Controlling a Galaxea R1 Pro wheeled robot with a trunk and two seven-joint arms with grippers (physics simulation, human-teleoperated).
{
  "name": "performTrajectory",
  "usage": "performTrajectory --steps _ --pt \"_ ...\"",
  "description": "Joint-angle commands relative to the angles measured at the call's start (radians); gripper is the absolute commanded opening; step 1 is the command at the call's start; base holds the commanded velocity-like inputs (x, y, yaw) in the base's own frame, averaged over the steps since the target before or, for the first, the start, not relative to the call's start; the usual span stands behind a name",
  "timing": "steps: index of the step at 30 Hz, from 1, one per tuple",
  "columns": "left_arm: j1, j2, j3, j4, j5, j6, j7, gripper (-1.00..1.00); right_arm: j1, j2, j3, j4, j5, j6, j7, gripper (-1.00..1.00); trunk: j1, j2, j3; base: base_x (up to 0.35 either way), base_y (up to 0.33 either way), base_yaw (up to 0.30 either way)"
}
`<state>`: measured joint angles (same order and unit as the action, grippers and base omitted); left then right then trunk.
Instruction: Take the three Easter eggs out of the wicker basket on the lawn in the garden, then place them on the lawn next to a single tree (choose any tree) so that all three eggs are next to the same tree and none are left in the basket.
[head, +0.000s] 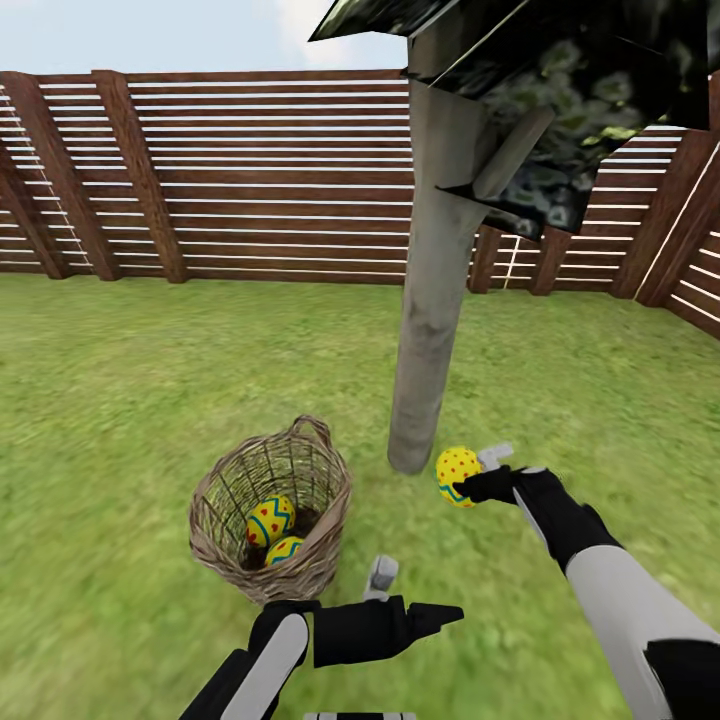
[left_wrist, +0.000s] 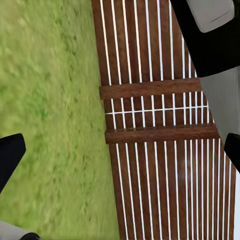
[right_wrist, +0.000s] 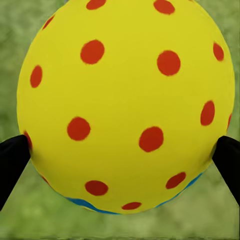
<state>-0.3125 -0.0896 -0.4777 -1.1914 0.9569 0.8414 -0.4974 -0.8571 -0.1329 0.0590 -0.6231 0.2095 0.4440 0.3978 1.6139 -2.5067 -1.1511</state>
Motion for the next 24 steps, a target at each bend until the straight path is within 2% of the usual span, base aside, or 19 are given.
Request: performTrajectory --steps 1,2,3,4,5,7,9,13,16,18,20,24 --pt "0.0 -0.001 0.001 0.0 0.002 0.005 -0.001 1.0 0.0 0.001 0.002 0.01 0.014 0.0 0.001 -1.0 0.0 0.0 -0.001 0.0 0.0 0.0" --pt "0.0 -0.001 0.001 0.0 0.002 0.005 -0.001 1.0 0.0 0.002 0.002 0.019 0.015 -0.003 -0.014 -1.0 0.0 0.0 -0.001 0.0 0.0 0.0" --pt "0.0 -0.001 0.001 0.0 0.002 0.005 -0.001 1.0 0.0 0.002 0.002 0.047 0.015 -0.032 -0.066 -1.0 0.0 0.0 -0.001 0.0 0.0 0.0" --pt "0.0 -0.001 0.001 0.0 0.002 0.005 -0.001 1.0 0.0 0.003 0.004 0.103 0.014 -0.125 -0.145 -1.0 0.0 0.0 -0.001 0.0 0.0 0.0" --pt "0.0 -0.001 0.001 0.0 0.002 0.005 -0.001 1.0 0.0 0.004 0.008 0.15 0.014 -0.185 -0.195 -1.0 0.0 0.0 -0.001 0.0 0.0 0.0" --pt "0.0 0.0 0.003 0.0 0.002 0.005 -0.001 1.0 0.0 0.01 0.011 0.219 0.013 -0.265 -0.283 -1.0 0.0 0.0 -0.001 0.0 0.0 0.0" --pt "0.0 0.0 0.003 -0.001 0.002 0.005 -0.001 1.0 0.0 0.018 0.011 0.237 0.01 -0.329 -0.342 -1.0 0.0 0.0 -0.001 0.0 0.0 0.0" --pt "0.0 -0.001 0.003 -0.004 0.003 0.005 -0.001 1.0 0.0 0.021 0.011 0.276 0.007 -0.381 -0.371 -1.0 0.001 -0.001 -0.009 0.0 0.0 0.0" --pt "0.0 -0.004 0.008 -0.031 0.005 0.005 0.0 1.0 0.001 0.021 0.012 0.342 0.008 -0.484 -0.416 -1.0 0.002 -0.002 -0.02 0.0 0.0 0.0" --pt "0.0 -0.014 0.008 -0.041 0.009 0.005 0.0 1.0 0.001 0.022 0.012 0.363 0.011 -0.494 -0.432 -1.0 0.003 -0.002 -0.028 0.0 0.0 0.0" --pt "0.0 -0.017 0.008 -0.089 0.04 0.005 -0.001 1.0 0.001 0.022 0.012 0.371 0.011 -0.497 -0.435 -1.0 0.004 -0.002 -0.036 0.0 0.0 0.0" --pt "0.0 -0.033 0.01 -0.11 0.067 0.005 -0.001 1.0 0.001 0.023 0.012 0.38 0.011 -0.499 -0.436 -1.0 0.006 -0.003 -0.051 0.0 0.0 0.0"
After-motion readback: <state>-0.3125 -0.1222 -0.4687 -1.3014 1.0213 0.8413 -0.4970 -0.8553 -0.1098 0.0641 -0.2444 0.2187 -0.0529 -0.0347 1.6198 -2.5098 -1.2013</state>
